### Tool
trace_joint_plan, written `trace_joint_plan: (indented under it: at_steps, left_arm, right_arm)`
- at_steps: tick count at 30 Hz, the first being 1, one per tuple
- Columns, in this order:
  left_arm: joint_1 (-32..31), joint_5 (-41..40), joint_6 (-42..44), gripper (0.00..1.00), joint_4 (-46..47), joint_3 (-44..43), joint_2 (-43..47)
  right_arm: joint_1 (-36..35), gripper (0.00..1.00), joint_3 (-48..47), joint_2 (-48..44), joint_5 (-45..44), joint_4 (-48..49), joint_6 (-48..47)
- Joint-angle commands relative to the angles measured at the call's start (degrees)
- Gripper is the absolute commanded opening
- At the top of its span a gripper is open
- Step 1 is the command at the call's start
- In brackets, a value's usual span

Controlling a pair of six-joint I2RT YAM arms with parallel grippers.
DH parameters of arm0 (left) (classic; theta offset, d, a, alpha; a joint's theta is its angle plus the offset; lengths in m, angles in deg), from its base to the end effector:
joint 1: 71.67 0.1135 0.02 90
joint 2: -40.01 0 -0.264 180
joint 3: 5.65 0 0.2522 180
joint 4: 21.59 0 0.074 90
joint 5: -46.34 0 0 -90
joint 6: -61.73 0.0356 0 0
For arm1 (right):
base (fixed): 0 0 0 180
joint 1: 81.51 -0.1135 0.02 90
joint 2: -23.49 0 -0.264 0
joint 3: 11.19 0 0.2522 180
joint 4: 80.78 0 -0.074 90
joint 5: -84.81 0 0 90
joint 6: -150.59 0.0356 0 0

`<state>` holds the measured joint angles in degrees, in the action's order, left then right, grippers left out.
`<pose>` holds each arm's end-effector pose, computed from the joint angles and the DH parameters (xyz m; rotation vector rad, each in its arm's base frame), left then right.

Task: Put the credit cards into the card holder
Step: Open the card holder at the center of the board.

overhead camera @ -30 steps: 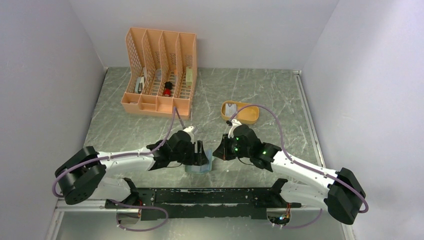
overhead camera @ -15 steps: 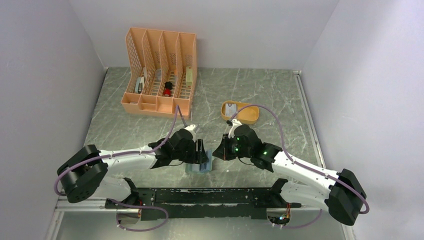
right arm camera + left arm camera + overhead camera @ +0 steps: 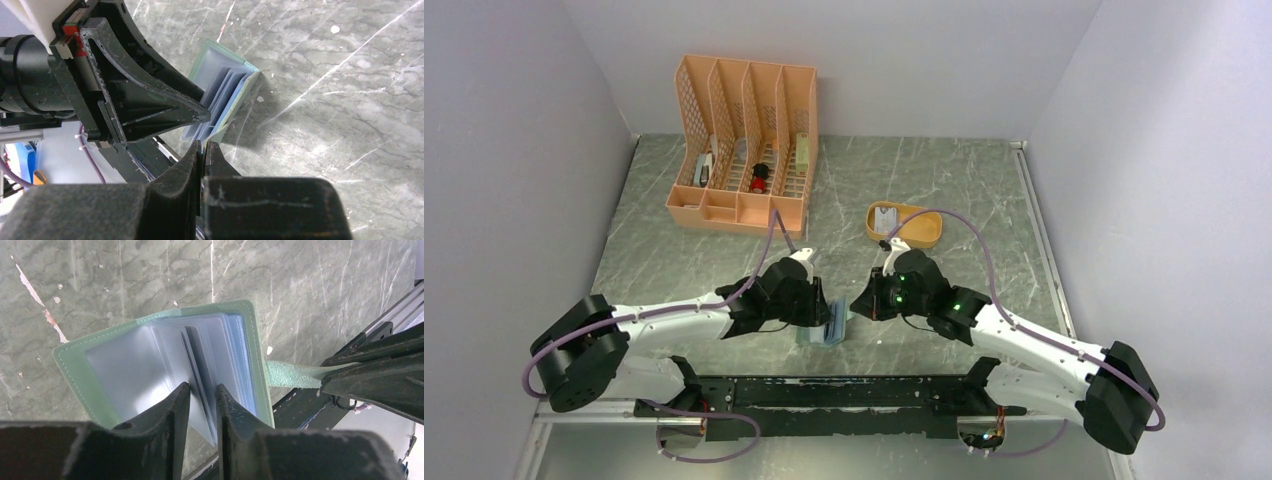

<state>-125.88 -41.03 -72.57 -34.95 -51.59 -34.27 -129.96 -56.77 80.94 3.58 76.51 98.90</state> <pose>0.1462 -0.2056 0.1750 0.2399 2.4708 -0.8804 0.1383 0.1642 0.2222 -0.3025 2.3367 0.9805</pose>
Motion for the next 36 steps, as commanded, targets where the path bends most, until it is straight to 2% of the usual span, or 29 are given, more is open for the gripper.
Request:
trace_joint_plan:
  at_steps: [1, 11, 24, 28, 31, 36]
  left_arm:
    - [-0.2, -2.5, 1.5, 0.27, -3.4, -0.6, 0.3]
    - [-0.2, -3.3, 2.4, 0.05, -5.1, -1.1, 0.2]
    - [-0.2, -6.6, 2.3, 0.05, -7.9, -0.2, 2.2]
    - [-0.2, -6.7, 1.6, 0.05, -7.7, 0.7, 2.6]
    - [-0.3, -7.6, 0.9, 0.05, -8.1, 1.4, 3.0]
    - [-0.2, -10.5, -0.3, 0.05, -10.7, 2.3, 5.2]
  right_arm:
    - [0.0, 0.0, 0.2, -1.5, -1.1, -0.2, 0.2]
    - [0.0, 0.0, 2.4, -2.1, -4.5, -3.0, 1.0]
    - [0.0, 0.0, 6.6, -2.7, -8.7, -6.6, 6.4]
    - [0.0, 0.04, 7.5, -3.1, -7.9, -5.2, 7.6]
    - [0.0, 0.0, 7.2, -3.0, -7.7, -4.9, 7.6]
    - [0.1, 0.0, 5.0, -4.5, -6.3, -4.2, 5.3]
